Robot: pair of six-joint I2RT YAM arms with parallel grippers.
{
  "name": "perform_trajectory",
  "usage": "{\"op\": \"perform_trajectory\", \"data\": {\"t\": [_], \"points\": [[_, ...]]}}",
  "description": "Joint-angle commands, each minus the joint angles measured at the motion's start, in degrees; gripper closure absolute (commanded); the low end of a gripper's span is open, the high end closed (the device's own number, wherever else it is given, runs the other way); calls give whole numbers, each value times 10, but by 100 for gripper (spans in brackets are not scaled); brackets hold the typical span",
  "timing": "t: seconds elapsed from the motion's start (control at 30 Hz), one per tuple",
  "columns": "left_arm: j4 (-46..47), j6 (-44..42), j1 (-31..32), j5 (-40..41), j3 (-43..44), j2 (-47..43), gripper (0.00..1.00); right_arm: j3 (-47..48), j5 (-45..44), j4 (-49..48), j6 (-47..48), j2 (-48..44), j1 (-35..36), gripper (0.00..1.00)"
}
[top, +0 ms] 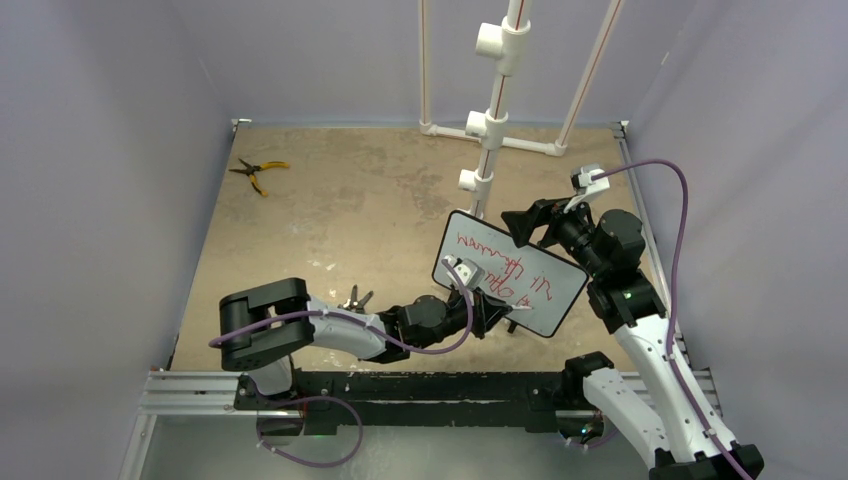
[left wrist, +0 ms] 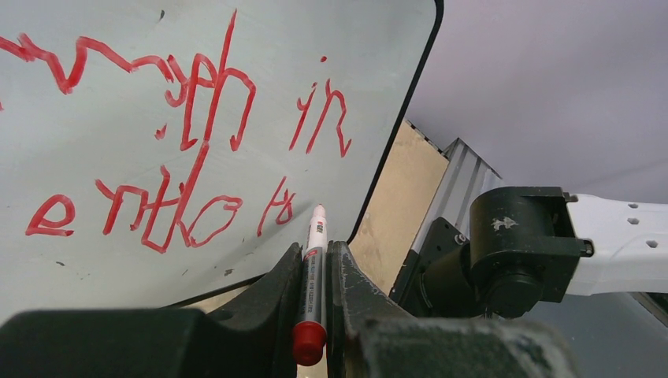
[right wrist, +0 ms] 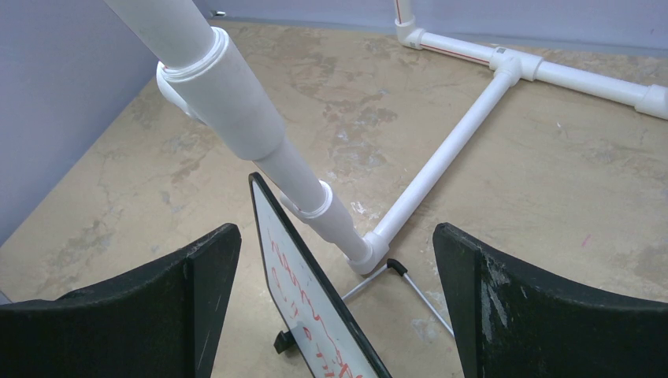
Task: Write a sentence on the whiteboard
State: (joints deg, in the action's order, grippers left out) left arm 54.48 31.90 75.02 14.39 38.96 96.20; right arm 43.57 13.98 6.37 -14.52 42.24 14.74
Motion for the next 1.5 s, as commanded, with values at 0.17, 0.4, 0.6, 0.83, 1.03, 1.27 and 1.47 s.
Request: {"op": "perform_trajectory", "data": {"t": [0.17,0.4,0.6,0.83,1.03,1.27,1.47], "points": [[16,-13,1,22,24,-3,100,-3,-9,-14,2,-6,3,5],[12,-14,2,26,34,8,100,-3,-9,-14,2,-5,3,5],[6,-17,1,34,38,21,100,-3,-9,-13,2,-5,3,5],[0,-14,1,35,34,30,100,-3,-9,-13,2,-6,3,5],[4,1,3,34,14,33,100,-4,-9,-13,2,-7,3,5],[5,2,5,32,15,38,100,-4,-10,-13,2,-7,3,5],[8,2,8,29,19,42,100,-4,-10,-13,2,-6,2,5]]}}
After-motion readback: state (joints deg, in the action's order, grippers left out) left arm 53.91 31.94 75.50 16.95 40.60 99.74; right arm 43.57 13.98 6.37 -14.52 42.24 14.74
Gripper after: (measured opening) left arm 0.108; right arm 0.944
